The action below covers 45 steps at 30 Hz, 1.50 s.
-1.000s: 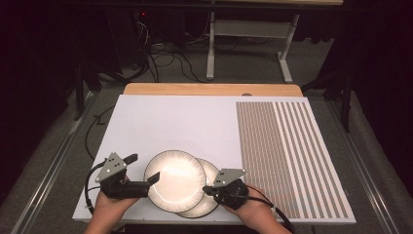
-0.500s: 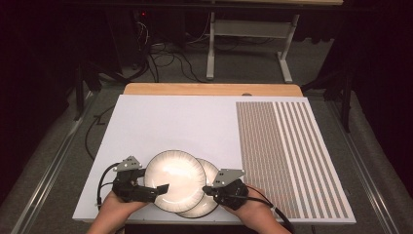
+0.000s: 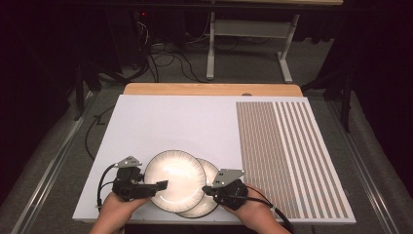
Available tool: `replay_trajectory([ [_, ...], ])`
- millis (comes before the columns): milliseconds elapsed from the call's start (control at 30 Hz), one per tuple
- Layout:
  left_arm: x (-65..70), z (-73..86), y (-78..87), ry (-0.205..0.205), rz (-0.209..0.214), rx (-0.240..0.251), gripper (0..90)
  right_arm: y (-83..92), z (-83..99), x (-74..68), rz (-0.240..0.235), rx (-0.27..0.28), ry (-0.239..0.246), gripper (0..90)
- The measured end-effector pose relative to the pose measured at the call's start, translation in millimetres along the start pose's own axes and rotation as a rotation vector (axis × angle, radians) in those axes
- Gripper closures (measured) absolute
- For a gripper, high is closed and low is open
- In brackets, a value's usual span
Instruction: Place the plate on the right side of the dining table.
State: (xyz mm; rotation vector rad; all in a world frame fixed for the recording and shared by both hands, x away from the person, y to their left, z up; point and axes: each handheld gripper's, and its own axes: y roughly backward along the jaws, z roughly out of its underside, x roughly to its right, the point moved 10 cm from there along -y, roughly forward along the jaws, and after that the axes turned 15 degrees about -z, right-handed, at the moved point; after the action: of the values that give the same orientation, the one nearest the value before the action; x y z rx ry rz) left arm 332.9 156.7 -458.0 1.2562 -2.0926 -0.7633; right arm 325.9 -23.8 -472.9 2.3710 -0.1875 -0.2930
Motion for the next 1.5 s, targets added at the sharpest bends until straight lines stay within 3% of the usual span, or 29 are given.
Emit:
replay_trajectory([
  [67,-2.1,0.4,0.2,-0.002,-0.017,-0.005,43.6,0.0,-0.1,0.2,0.000,0.001,0.001,90.0],
  [233,-6.2,1.1,1.8,0.015,-0.011,-0.009,55.5,-0.2,-0.4,0.8,0.003,0.005,0.001,90.0],
  [400,-8.4,-3.3,7.4,0.043,0.036,0.016,65.4,-1.5,0.3,1.1,0.003,0.002,0.007,90.0],
  [1000,-16.4,-7.3,5.9,0.089,0.009,0.038,72.4,2.2,0.2,1.7,0.011,0.010,0.008,90.0],
  [1233,-15.6,-10.2,4.9,0.084,0.010,0.053,73.9,3.8,1.4,1.2,0.010,0.009,0.005,90.0],
  [1500,-9.7,-19.1,5.2,0.063,0.020,0.107,76.8,7.3,1.2,1.2,0.015,0.020,0.001,90.0],
])
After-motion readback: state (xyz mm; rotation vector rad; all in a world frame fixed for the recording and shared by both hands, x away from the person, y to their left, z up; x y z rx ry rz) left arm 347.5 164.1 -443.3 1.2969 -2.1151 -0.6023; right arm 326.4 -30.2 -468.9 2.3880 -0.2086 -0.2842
